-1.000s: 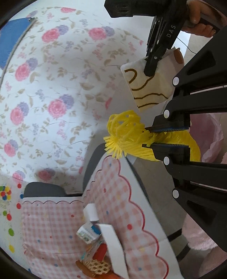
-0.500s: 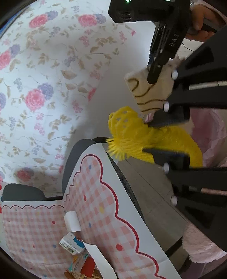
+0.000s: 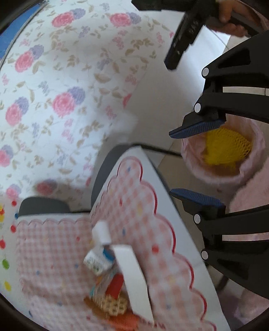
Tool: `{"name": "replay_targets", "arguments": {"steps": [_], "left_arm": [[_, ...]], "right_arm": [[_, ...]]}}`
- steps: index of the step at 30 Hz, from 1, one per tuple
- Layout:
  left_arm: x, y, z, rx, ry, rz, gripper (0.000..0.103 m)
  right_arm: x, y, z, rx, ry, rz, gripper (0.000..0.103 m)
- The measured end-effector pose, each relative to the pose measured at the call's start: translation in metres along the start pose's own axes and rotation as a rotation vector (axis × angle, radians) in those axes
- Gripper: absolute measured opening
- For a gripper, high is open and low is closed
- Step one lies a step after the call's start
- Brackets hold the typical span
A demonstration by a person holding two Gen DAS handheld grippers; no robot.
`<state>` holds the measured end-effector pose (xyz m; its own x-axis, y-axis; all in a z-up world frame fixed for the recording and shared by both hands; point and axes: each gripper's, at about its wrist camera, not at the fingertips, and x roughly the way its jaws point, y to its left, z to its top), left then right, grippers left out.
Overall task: Collect trash
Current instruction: 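Carry both items over the pink bin and open both tools to drop them, then move both open tools back over the chair items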
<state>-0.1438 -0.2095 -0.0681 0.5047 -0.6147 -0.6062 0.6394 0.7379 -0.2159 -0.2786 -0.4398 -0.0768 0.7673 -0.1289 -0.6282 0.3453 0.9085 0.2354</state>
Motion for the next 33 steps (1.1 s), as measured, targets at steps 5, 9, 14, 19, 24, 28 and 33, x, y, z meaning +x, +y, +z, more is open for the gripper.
{"name": "replay_targets", "arguments": {"steps": [5,9,14,19,24,28,33], "left_arm": [[-0.031,0.025,0.001,-0.017,-0.035,0.096,0.06],[-0.054,0.051,0.001,-0.038,-0.05,0.169,0.061],[-0.079,0.092,-0.004,-0.11,-0.058,0.25,0.062],[-0.099,0.138,-0.009,-0.195,-0.058,0.363,0.064],[-0.112,0.168,-0.009,-0.23,-0.064,0.471,0.068],[-0.111,0.185,-0.005,-0.238,-0.053,0.524,0.07],[-0.097,0.207,0.001,-0.265,-0.025,0.555,0.07]], "right_arm": [[-0.019,0.024,0.008,-0.054,-0.038,-0.006,0.028],[-0.03,0.042,0.018,-0.085,-0.072,0.022,0.028],[-0.021,0.077,0.034,-0.15,-0.066,0.117,0.028],[0.004,0.118,0.049,-0.207,-0.04,0.182,0.028],[0.033,0.158,0.064,-0.266,-0.013,0.253,0.042],[0.067,0.185,0.073,-0.29,0.031,0.293,0.046],[0.114,0.208,0.075,-0.306,0.11,0.331,0.046]]}}
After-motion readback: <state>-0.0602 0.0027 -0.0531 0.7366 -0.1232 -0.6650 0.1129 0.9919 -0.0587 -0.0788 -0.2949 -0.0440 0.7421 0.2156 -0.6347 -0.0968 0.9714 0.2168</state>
